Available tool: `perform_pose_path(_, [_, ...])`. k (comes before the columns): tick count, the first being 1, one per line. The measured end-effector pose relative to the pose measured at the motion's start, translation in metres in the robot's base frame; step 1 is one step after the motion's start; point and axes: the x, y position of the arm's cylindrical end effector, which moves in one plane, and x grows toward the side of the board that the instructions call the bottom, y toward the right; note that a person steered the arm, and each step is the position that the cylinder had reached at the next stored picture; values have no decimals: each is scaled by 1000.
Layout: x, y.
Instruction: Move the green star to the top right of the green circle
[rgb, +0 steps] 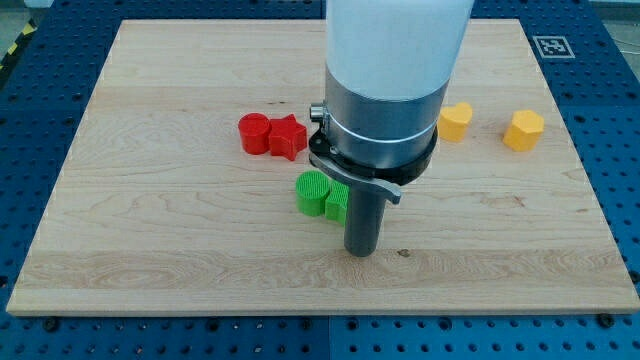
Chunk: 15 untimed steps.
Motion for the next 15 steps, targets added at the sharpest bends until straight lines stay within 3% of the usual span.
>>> perform_pose_path(8, [-47,-10])
perform_pose_path(15, [-56,9])
